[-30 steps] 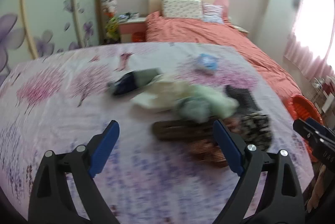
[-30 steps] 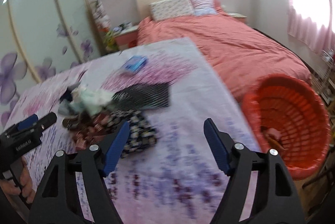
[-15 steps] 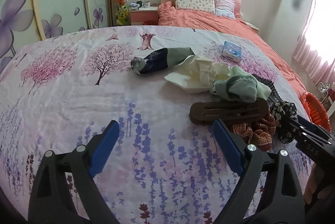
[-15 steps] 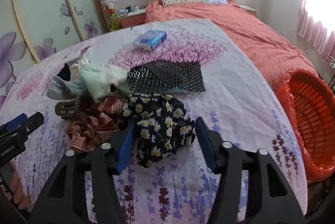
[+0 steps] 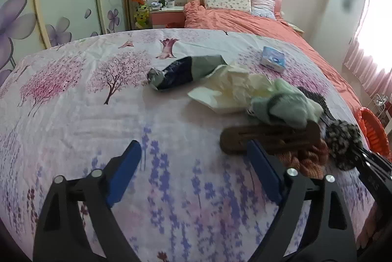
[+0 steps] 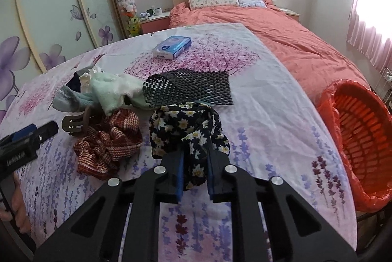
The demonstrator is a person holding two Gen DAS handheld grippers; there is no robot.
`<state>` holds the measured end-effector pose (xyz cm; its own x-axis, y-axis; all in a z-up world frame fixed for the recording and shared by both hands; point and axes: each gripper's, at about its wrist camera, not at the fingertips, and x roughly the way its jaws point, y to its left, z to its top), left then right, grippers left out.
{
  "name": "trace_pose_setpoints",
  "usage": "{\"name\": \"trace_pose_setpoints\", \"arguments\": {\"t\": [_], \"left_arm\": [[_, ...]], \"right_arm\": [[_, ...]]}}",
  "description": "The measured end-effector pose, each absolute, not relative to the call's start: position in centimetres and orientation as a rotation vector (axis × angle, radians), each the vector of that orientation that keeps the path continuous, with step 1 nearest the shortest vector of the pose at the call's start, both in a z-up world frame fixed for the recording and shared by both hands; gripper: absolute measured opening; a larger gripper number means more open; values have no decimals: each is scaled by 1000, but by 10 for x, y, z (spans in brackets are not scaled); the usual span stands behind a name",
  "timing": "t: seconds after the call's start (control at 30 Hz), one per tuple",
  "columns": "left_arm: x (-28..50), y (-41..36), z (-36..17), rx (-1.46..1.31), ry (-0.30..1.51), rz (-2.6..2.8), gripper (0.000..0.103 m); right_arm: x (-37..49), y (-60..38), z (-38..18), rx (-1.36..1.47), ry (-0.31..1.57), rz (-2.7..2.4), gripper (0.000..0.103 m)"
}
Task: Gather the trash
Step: 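Grasp the black floral cloth with the right tool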
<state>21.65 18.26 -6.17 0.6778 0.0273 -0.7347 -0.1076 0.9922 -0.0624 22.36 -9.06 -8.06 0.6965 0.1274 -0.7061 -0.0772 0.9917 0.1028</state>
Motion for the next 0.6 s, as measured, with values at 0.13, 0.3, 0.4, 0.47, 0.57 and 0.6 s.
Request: {"name": "trace_pose_setpoints", "arguments": {"t": [0.13, 0.3, 0.4, 0.47, 0.57, 0.6], "left_arm": [[237, 188, -63, -114, 841, 86, 79], [261, 188, -66, -69, 869, 97, 76], [266, 187, -70, -38, 888, 94, 72], [261, 186, -69, -43, 888, 78, 70], [252, 185, -67, -38, 885, 67, 69], [249, 184, -67, -36, 883, 64, 69]], "right_arm": [[225, -96, -80, 75, 791, 102, 15], [224, -98, -79, 74, 789, 95, 15], [223, -99, -79, 74, 787, 91, 15], [221, -100, -78, 75, 786, 91, 15], [219, -101, -79, 78, 786, 91, 15], [219, -101, -79, 80, 786, 92, 15]]}}
